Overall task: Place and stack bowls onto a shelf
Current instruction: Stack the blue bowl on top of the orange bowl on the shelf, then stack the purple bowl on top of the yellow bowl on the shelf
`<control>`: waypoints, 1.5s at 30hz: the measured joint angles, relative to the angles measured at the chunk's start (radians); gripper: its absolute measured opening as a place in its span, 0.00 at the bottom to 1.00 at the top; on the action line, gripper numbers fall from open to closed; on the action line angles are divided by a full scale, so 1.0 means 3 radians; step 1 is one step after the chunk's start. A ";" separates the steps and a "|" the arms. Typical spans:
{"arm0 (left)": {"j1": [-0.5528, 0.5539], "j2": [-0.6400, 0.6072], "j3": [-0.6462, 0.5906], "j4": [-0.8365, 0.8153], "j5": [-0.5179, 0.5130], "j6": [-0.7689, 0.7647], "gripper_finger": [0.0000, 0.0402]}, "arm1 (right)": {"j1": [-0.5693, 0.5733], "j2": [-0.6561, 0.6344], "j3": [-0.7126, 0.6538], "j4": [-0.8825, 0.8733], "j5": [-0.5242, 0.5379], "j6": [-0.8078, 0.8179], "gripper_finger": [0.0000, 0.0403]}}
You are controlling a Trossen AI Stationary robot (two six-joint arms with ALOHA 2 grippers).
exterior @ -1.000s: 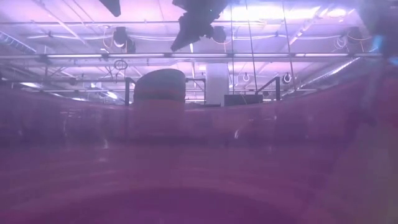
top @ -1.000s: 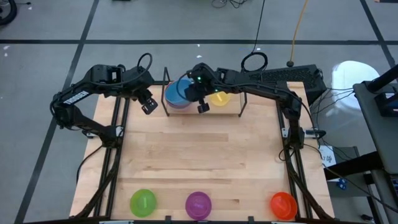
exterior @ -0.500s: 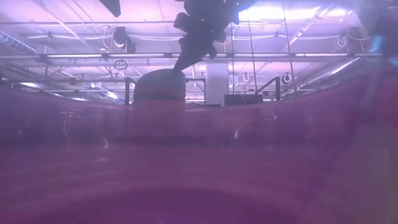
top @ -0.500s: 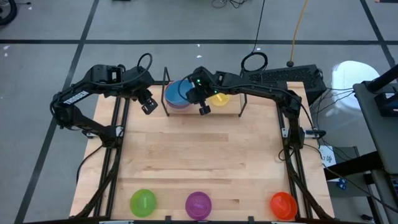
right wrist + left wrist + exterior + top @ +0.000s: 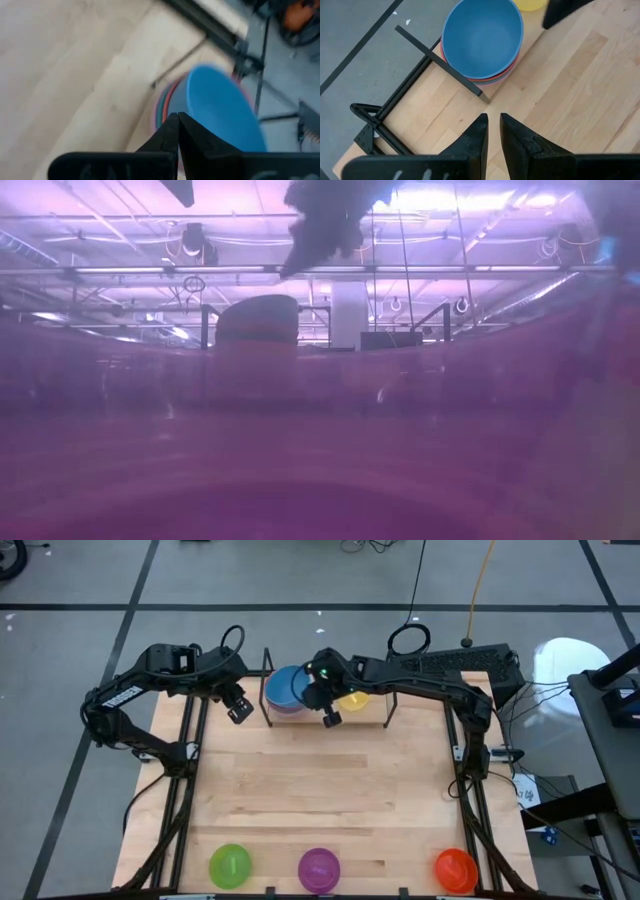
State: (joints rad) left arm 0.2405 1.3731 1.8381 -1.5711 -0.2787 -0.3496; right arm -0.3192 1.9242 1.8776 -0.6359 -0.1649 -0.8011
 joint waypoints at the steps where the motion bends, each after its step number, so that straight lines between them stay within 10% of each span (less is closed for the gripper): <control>1: 0.0000 0.0000 0.0000 0.0000 0.0000 0.0000 0.14 | 0.0008 -0.0022 0.0002 0.0040 -0.0031 0.0011 0.00; 35: 0.0000 0.0000 0.0000 0.0000 0.0000 -0.0024 0.14 | -0.0284 -0.0027 -0.0401 0.0781 -0.0488 0.0208 0.00; 45: -0.0236 0.0068 0.0000 0.0001 0.0416 0.0104 0.14 | 0.0026 -0.1039 -0.0391 -0.0287 0.0538 0.0168 0.00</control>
State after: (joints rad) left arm 0.1698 1.3934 1.8381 -1.5707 -0.1537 -0.3184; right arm -0.3112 1.6124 1.7603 -0.7220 -0.0036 -0.7507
